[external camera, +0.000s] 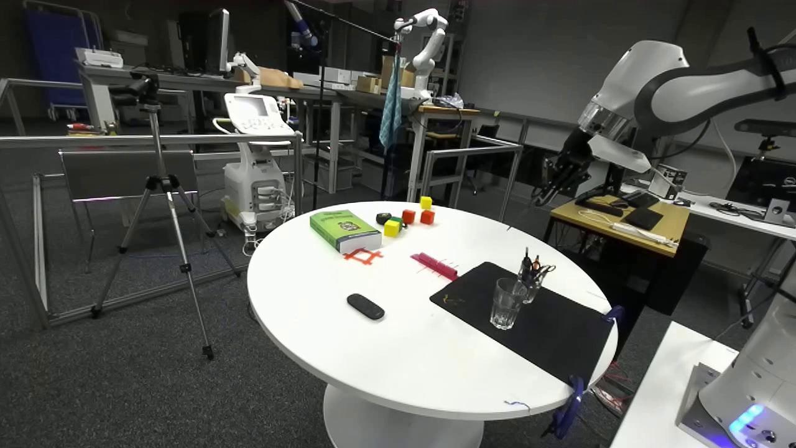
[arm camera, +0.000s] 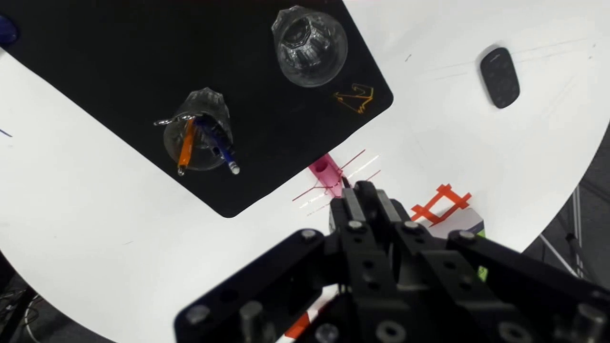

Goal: Move one scissors from the glass on the right to the glass on the left.

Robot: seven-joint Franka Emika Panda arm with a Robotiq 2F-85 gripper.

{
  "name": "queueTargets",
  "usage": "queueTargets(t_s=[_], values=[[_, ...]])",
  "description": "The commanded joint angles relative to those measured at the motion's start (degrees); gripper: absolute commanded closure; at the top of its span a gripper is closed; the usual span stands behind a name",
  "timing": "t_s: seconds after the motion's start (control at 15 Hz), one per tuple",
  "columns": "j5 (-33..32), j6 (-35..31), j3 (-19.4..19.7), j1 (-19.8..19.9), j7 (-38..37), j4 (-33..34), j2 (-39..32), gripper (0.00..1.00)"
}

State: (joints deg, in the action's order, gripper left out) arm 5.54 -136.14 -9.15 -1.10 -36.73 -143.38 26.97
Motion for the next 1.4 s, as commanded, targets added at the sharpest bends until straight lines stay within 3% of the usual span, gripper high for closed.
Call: queueTargets(t_s=[0.0, 0.33, 0.6, 0.67, 1.0, 1.07, 1.33], values=[[3.67, 2.01, -0.22, -2.18, 1.93, 1.87, -1.37, 0.98], [11.30, 5.15, 1.60, -4.95, 4.74, 2.91, -3.61, 0.98], [18.68, 11.36, 3.40, -4.26, 5.20, 4.77, -4.50, 0.98], [15.92, 8.00, 1.22, -3.57, 4.43, 2.22, -3.40, 0.90], [17.58, 9.71, 2.27, -3.41, 4.47, 3.16, -3.83, 0.90], [17.58, 9.72, 2.27, -3.41, 4.47, 3.16, -3.83, 0.98], [16.03, 9.65, 1.87, -2.59, 3.60, 2.40, -4.91, 0.98]])
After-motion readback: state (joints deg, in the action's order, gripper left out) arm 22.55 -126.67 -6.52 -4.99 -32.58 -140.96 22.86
